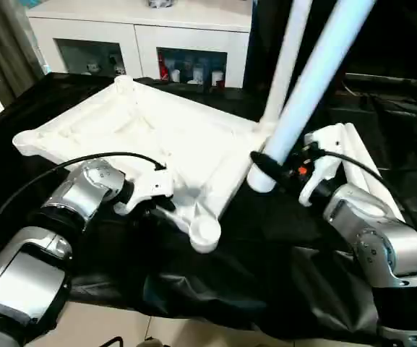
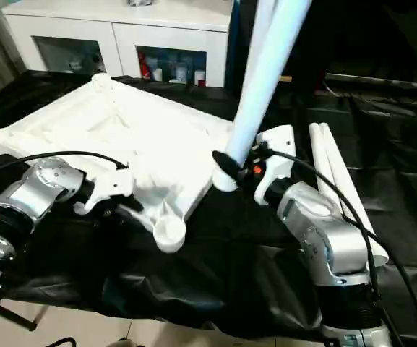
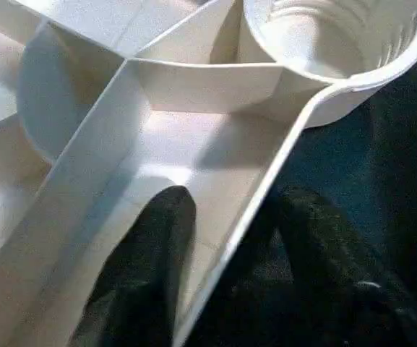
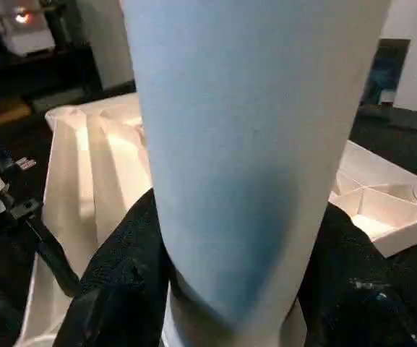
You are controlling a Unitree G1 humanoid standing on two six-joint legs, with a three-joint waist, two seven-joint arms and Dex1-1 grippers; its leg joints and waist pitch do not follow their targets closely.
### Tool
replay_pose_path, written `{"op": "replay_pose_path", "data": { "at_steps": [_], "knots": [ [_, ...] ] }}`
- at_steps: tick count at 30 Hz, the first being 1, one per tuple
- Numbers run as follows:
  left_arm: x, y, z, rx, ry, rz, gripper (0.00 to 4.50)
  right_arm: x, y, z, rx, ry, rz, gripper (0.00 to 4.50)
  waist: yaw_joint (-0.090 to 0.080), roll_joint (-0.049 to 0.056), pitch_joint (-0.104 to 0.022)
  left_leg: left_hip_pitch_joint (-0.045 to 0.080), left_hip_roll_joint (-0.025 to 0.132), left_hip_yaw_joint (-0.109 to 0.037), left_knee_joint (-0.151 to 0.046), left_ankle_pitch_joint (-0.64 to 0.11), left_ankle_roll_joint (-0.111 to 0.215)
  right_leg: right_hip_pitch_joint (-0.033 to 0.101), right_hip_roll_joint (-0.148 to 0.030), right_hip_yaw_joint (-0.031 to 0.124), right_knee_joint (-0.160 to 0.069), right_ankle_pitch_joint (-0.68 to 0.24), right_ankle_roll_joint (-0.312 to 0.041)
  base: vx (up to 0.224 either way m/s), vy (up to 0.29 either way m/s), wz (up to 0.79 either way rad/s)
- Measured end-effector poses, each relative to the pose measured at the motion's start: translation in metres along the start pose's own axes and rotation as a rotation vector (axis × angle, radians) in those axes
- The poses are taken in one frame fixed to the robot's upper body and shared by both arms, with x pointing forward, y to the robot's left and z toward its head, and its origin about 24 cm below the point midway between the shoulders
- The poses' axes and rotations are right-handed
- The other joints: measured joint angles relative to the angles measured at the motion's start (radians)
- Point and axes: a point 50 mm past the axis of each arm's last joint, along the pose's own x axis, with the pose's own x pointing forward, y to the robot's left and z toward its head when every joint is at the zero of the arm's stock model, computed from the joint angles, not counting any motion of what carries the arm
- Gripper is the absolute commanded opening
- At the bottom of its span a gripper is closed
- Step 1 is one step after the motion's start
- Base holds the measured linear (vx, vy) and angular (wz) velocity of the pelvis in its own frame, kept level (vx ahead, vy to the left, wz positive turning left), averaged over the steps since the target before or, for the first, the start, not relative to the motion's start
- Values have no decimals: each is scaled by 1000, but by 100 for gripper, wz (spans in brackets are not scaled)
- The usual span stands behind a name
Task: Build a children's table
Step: Pick table leg, then rotate table base
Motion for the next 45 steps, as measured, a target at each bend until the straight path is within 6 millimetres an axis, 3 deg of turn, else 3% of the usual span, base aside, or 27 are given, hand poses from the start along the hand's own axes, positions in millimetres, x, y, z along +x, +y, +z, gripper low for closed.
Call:
{"op": "replay_pose_path", "data": {
  "at_steps": [7, 13, 23, 30, 37, 38, 39, 43, 44, 45],
  "knots": [
    [0, -1, 3, -24, 20, -66, 131, 0, 0, 0, -3, 3, 13, 193, 1, 0, 0, 0, 0, 0, 0, 0, 0, 0, 0, 0, -1, 0, 0, 0, 0, 0],
    [18, -5, 14, -151, -77, -68, 90, 0, 2, -4, 17, 6, -1, 193, 0, 2, -1, 1, 0, 1, 0, 0, 0, 0, -1, 1, -1, 0, 0, 0, 0, 0],
    [48, -5, 33, -420, -276, 216, 65, 1, -3, -7, 56, -3, -53, 193, -22, 3, -2, 2, 0, 1, 1, 0, 0, 2, -1, 0, 1, 0, 1, 0, 0, 0],
    [56, -18, 46, -347, -370, 272, 57, 1, -3, -10, 32, 21, -54, 193, -21, 2, -1, 0, 0, 0, 1, -1, 3, 0, -1, -1, -3, 2, -2, 0, 0, 0],
    [62, -27, 54, -227, -387, 254, 17, 2, 0, -14, 2, 37, -6, 193, -23, 1, 0, -2, 0, 0, -1, -2, 4, -3, 0, -2, -5, 1, -2, 0, 0, 0],
    [61, -27, 54, -202, -380, 249, 17, 2, 0, -14, 2, 37, -2, 193, -23, 1, 0, -2, 0, 0, -1, -2, 4, -3, 0, -2, -5, 1, -2, 0, 0, 0],
    [61, -28, 54, -179, -374, 246, 59, 2, 0, -14, 0, 34, 0, 193, -23, 1, 0, -2, 0, 0, -1, -2, 4, -3, 0, -2, -5, 1, -2, 0, 0, 0],
    [60, -27, 52, -167, -348, 239, 70, 3, 2, -14, 3, 28, 8, 193, -22, 1, -1, -1, 0, 0, 0, -2, 4, -3, 0, -2, -4, 1, -2, 0, 0, 0],
    [59, -27, 50, -168, -336, 235, 97, 3, 2, -14, 3, 28, 9, 193, -22, 1, -1, -1, 0, 0, 0, -2, 4, -3, 0, -2, -4, 1, -2, 0, 0, 0],
    [58, -26, 50, -161, -326, 233, 97, 3, 2, -14, 3, 29, 10, 193, -21, 1, -1, -1, 0, 0, 0, -2, 4, -3, 0, -2, -4, 1, -2, 0, 0, 0]
  ]
}}
